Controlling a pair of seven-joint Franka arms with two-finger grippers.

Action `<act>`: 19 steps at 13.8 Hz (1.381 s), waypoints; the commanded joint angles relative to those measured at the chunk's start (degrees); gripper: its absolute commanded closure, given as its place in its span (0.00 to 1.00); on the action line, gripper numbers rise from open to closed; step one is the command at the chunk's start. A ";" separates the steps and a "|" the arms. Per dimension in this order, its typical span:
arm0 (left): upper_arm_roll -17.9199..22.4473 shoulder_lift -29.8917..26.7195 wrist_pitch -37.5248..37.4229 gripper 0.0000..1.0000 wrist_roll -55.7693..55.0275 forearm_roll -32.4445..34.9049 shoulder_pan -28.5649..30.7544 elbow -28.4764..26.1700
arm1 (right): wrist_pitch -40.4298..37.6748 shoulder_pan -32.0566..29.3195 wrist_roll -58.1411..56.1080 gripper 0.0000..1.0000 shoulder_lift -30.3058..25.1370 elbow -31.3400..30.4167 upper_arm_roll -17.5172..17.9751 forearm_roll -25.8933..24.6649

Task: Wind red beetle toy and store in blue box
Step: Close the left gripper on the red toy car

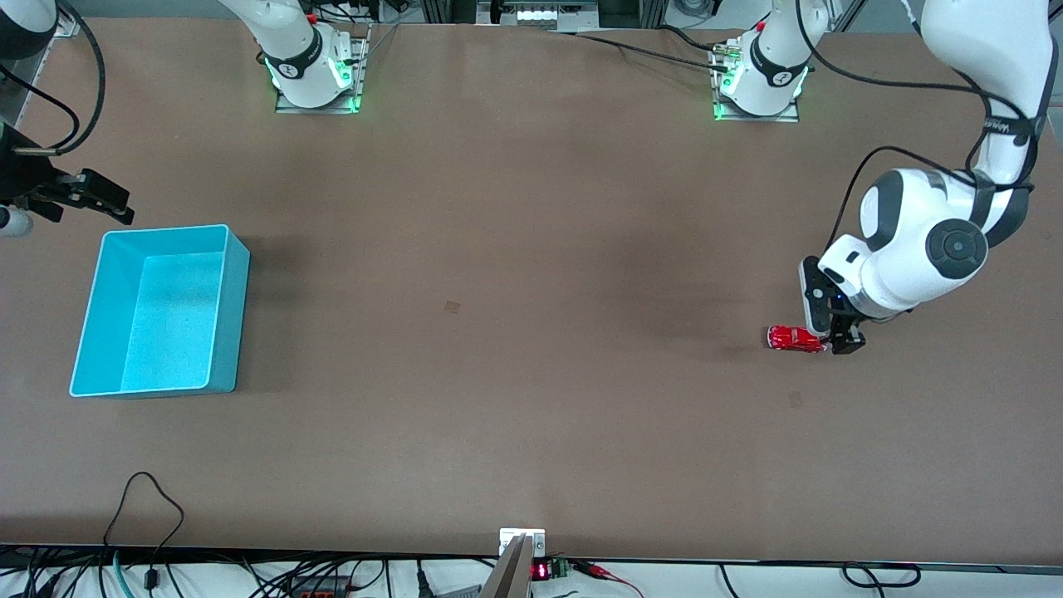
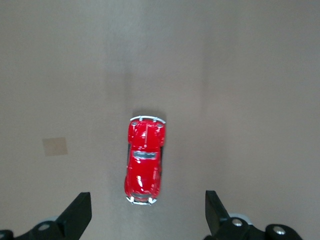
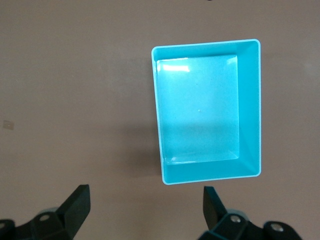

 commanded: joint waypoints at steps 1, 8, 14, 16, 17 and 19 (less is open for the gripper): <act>-0.39 3.27 3.28 0.00 1.64 0.80 0.59 0.84 | -0.88 0.04 0.88 0.00 0.21 1.01 0.15 0.22; -0.48 6.71 7.50 0.00 2.51 0.80 1.11 0.49 | -0.96 1.09 0.00 0.00 0.92 1.01 0.50 0.04; -0.48 8.11 8.12 0.40 6.82 0.80 1.64 0.49 | -1.49 1.36 0.44 0.00 0.92 1.19 0.33 0.22; -0.48 8.29 8.12 0.57 6.82 0.80 1.64 0.58 | -1.49 1.36 0.79 0.00 0.92 1.27 0.33 0.13; -0.48 8.29 8.12 0.63 6.82 0.80 1.55 0.58 | -1.49 1.10 0.53 0.00 0.92 1.54 0.33 0.04; -0.57 8.29 8.21 0.70 6.82 0.80 1.55 0.58 | -1.49 0.75 0.18 0.00 0.92 1.98 -0.02 0.04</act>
